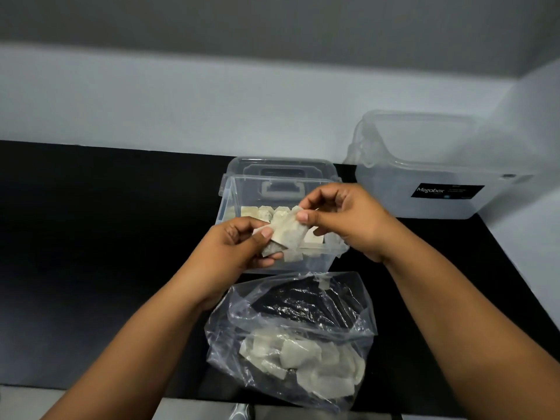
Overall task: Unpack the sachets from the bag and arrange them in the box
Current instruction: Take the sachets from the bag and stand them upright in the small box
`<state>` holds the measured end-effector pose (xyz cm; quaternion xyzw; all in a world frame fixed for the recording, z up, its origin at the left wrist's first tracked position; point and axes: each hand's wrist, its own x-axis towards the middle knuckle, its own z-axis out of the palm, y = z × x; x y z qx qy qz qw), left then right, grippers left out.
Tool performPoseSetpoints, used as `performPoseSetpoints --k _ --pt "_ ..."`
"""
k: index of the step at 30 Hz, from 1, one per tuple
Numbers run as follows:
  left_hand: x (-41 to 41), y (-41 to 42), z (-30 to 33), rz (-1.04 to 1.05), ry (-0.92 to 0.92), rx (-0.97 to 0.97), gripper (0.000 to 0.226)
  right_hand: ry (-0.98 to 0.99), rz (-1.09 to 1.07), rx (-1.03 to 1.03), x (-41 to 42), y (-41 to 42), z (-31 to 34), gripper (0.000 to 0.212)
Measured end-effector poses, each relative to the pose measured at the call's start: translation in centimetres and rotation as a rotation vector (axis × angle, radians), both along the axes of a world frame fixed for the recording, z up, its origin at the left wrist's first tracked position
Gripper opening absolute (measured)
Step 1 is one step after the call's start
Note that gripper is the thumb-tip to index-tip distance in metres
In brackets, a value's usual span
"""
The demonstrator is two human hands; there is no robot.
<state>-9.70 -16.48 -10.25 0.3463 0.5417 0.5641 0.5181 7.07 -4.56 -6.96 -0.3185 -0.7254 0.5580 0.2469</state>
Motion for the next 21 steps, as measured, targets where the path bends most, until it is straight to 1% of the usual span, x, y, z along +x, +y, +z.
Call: performPoseSetpoints --k 3,5,9,11,13,17,21 --pt "-1.6 0.9 0.1 0.047 0.014 0.019 0.013 -0.008 -0.016 0.054 -1.2 1.7 0.5 0.014" --pt "-3.0 1.5 0.1 0.071 0.038 0.018 0.013 -0.007 -0.029 0.081 -2.0 2.8 0.7 0.012" --pt "-5.7 2.7 0.3 0.114 0.097 0.013 0.015 -0.076 -0.065 0.073 -3.5 5.0 0.0 0.008" --pt "-6.8 3.1 0.2 0.138 0.106 0.014 0.014 -0.172 -0.055 0.091 -4.5 6.1 -0.7 0.007" --pt "-7.6 3.3 0.0 0.156 0.114 0.008 0.011 -0.324 -0.012 0.125 -5.7 6.8 -1.6 0.006" --pt "-8.5 3.4 -0.7 0.191 0.194 0.003 0.005 -0.567 0.179 0.110 -8.3 7.2 -3.7 0.009" --pt "-8.8 3.7 -1.0 0.253 0.164 0.008 0.005 -0.806 0.369 0.017 -10.1 7.6 -5.5 0.007"
